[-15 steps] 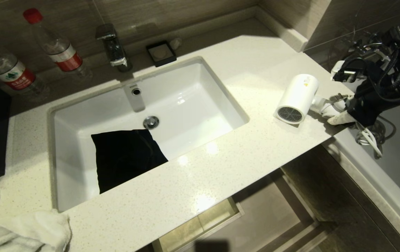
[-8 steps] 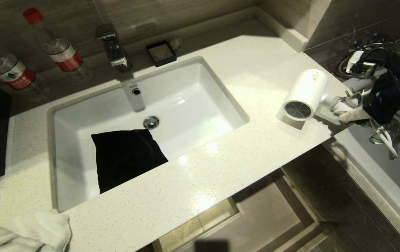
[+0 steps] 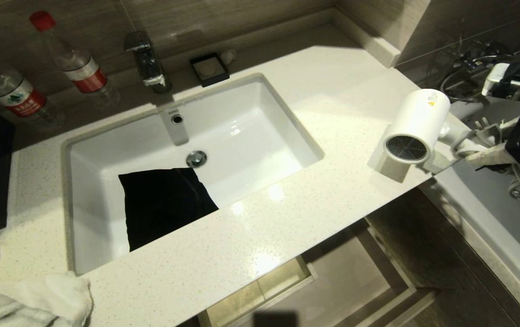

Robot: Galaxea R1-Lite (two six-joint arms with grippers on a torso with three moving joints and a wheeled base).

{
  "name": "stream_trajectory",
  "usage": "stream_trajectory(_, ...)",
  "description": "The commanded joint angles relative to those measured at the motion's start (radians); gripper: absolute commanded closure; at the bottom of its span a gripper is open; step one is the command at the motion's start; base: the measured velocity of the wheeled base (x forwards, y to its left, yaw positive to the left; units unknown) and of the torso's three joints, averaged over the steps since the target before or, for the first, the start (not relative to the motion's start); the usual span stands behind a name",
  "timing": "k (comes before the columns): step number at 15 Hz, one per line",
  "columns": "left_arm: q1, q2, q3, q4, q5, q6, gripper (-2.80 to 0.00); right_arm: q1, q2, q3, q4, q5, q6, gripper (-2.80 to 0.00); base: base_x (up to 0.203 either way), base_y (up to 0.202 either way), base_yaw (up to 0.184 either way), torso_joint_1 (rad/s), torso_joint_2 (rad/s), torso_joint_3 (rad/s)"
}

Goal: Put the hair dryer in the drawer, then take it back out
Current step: Put it into the drawer

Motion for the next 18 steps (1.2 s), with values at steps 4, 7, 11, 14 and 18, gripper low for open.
stream_trajectory(4, 0.0, 0.0, 0.0, 0.0, 0.0, 0.0, 0.0, -0.022, -0.117, 0.071, 0.022, -0.002, -0.004, 0.0, 0.0, 0.0, 0.0, 0.0, 0.0, 0.0)
stream_trajectory(7, 0.0, 0.0, 0.0, 0.0, 0.0, 0.0, 0.0, -0.023, -0.139, 0.08, 0.043, -0.001, -0.006, 0.0, 0.0, 0.0, 0.0, 0.0, 0.0, 0.0)
stream_trajectory(11, 0.0, -0.001, 0.0, 0.0, 0.0, 0.0, 0.0, -0.039, -0.164, 0.098, 0.068, -0.002, -0.005, 0.0, 0.0, 0.0, 0.0, 0.0, 0.0, 0.0)
stream_trajectory(14, 0.0, -0.001, 0.002, 0.0, 0.0, 0.0, 0.0, -0.052, -0.178, 0.095, 0.069, -0.002, -0.005, 0.0, 0.0, 0.0, 0.0, 0.0, 0.0, 0.0)
stream_trajectory(18, 0.0, 0.0, 0.0, 0.0, 0.0, 0.0, 0.0, -0.067, -0.205, 0.105, 0.071, -0.002, -0.005, 0.0, 0.0, 0.0, 0.0, 0.0, 0.0, 0.0)
